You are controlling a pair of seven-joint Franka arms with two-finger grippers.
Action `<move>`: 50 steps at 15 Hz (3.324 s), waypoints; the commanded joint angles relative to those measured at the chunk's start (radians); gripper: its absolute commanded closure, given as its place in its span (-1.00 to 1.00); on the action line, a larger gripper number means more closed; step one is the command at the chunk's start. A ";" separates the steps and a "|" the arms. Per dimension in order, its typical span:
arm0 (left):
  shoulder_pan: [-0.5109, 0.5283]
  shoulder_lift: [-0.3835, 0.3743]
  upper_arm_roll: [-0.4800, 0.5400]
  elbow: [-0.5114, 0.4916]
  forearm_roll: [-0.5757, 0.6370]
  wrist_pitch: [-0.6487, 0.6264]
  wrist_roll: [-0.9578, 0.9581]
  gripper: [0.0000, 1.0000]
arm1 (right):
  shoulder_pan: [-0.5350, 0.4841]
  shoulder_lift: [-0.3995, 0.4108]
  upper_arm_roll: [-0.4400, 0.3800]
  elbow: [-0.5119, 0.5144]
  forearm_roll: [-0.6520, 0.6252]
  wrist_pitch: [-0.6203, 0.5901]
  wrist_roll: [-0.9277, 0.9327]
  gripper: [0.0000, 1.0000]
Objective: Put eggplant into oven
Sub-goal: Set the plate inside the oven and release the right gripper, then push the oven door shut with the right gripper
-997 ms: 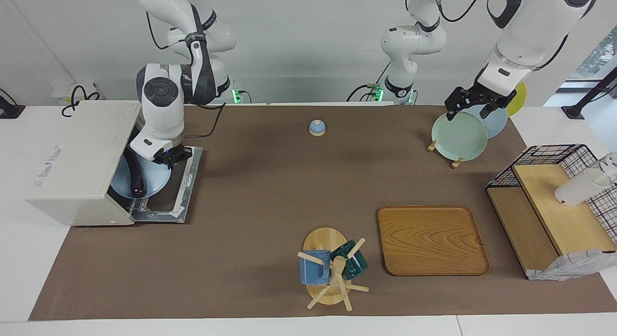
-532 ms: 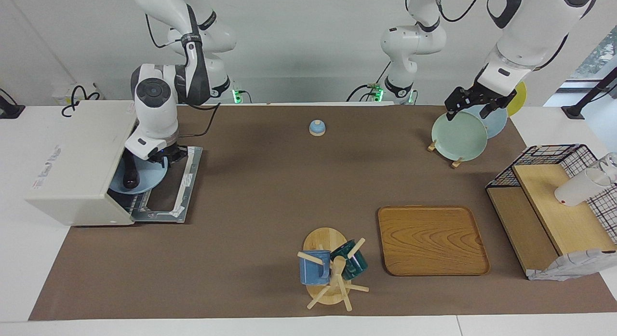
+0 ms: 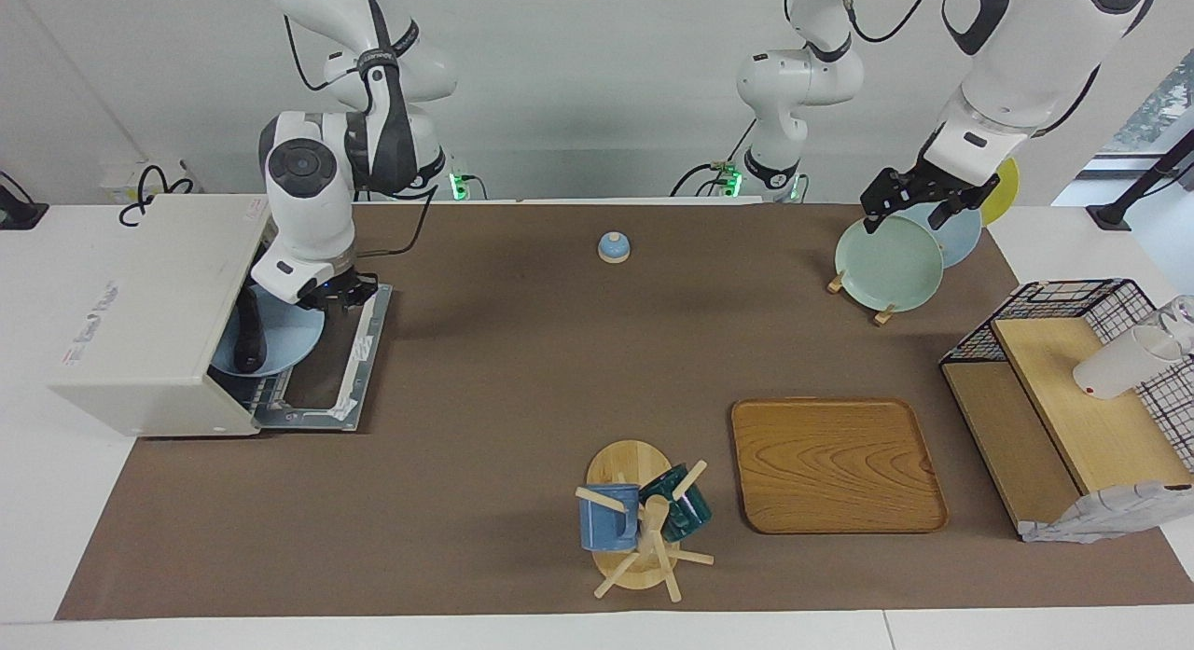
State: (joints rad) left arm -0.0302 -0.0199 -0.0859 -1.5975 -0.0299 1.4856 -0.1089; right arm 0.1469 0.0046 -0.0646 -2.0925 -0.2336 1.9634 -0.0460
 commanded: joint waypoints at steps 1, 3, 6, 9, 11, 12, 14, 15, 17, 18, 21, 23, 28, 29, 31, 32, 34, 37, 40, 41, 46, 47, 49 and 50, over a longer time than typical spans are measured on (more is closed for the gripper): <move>0.016 -0.006 -0.006 -0.007 -0.007 0.007 0.012 -1.00 | 0.016 -0.002 0.005 0.005 0.094 0.026 0.035 1.00; 0.016 -0.006 -0.006 -0.007 -0.007 0.007 0.012 -1.00 | 0.023 -0.002 0.005 -0.020 0.161 0.083 0.087 1.00; 0.016 -0.006 -0.006 -0.007 -0.007 0.007 0.012 -1.00 | 0.060 0.032 0.005 -0.067 0.161 0.199 0.115 1.00; 0.015 -0.006 -0.006 -0.007 -0.007 0.007 0.012 -1.00 | 0.062 0.084 0.003 -0.119 0.161 0.330 0.144 1.00; 0.016 -0.006 -0.006 -0.007 -0.007 0.007 0.012 -1.00 | 0.062 0.123 0.003 -0.120 0.131 0.351 0.134 1.00; 0.016 -0.006 -0.006 -0.007 -0.007 0.007 0.012 -1.00 | 0.060 0.123 0.003 -0.120 0.090 0.348 0.123 1.00; 0.016 -0.006 -0.006 -0.007 -0.007 0.007 0.012 -1.00 | 0.054 0.127 0.003 -0.120 0.054 0.354 0.123 1.00; 0.016 -0.006 -0.006 -0.007 -0.007 0.007 0.012 -1.00 | 0.046 0.130 0.003 -0.121 0.037 0.359 0.123 1.00; 0.015 -0.006 -0.006 -0.007 -0.007 0.007 0.012 -1.00 | 0.030 0.130 0.003 -0.130 0.004 0.373 0.114 1.00; 0.016 -0.006 -0.006 -0.007 -0.007 0.007 0.012 -1.00 | 0.023 0.129 0.002 -0.141 -0.022 0.388 0.104 1.00; 0.016 -0.006 -0.006 -0.007 -0.007 0.007 0.012 -1.00 | -0.030 0.132 0.003 -0.188 -0.032 0.474 0.060 1.00; 0.016 -0.006 -0.006 -0.007 -0.007 0.007 0.012 -1.00 | -0.041 0.141 0.002 -0.192 -0.032 0.480 0.057 1.00; 0.016 -0.006 -0.006 -0.007 -0.007 0.007 0.012 -1.00 | -0.040 0.135 0.003 -0.132 -0.205 0.392 0.008 1.00; 0.015 -0.006 -0.006 -0.007 -0.007 0.007 0.012 -1.00 | -0.040 0.130 0.003 -0.089 -0.207 0.331 -0.029 1.00; 0.015 -0.006 -0.006 -0.007 -0.007 0.007 0.012 -1.00 | -0.047 0.115 0.003 -0.016 -0.204 0.225 -0.112 1.00; 0.015 -0.006 -0.006 -0.007 -0.007 0.007 0.012 -1.00 | -0.050 0.109 0.002 0.006 -0.199 0.197 -0.138 1.00; 0.016 -0.006 -0.006 -0.007 -0.007 0.007 0.012 -1.00 | -0.085 0.075 0.000 0.015 -0.194 0.183 -0.187 1.00; 0.016 -0.006 -0.006 -0.007 -0.007 0.007 0.012 -1.00 | -0.170 0.045 -0.001 0.017 -0.175 0.173 -0.287 1.00; 0.016 -0.006 -0.006 -0.007 -0.007 0.007 0.012 -1.00 | -0.228 0.034 -0.003 0.019 -0.138 0.172 -0.369 1.00; 0.016 -0.006 -0.006 -0.007 -0.007 0.007 0.012 -1.00 | -0.239 0.032 -0.003 0.019 -0.136 0.167 -0.379 1.00; 0.015 -0.006 -0.006 -0.007 -0.007 0.005 0.012 -1.00 | -0.231 -0.006 0.000 0.144 0.002 -0.031 -0.380 1.00; 0.016 -0.006 -0.006 -0.007 -0.007 0.007 0.012 -1.00 | -0.230 -0.009 0.002 0.204 0.057 -0.094 -0.379 1.00; 0.016 -0.006 -0.006 -0.007 -0.007 0.007 0.012 -1.00 | -0.230 -0.009 0.002 0.302 0.158 -0.205 -0.373 1.00; 0.016 -0.006 -0.006 -0.007 -0.007 0.007 0.012 -1.00 | -0.225 -0.009 0.005 0.352 0.183 -0.263 -0.365 1.00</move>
State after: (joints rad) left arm -0.0302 -0.0199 -0.0859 -1.5975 -0.0298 1.4856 -0.1089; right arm -0.0713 -0.0256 -0.0685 -1.8605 -0.1218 1.8102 -0.4098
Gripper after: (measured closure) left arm 0.000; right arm 0.991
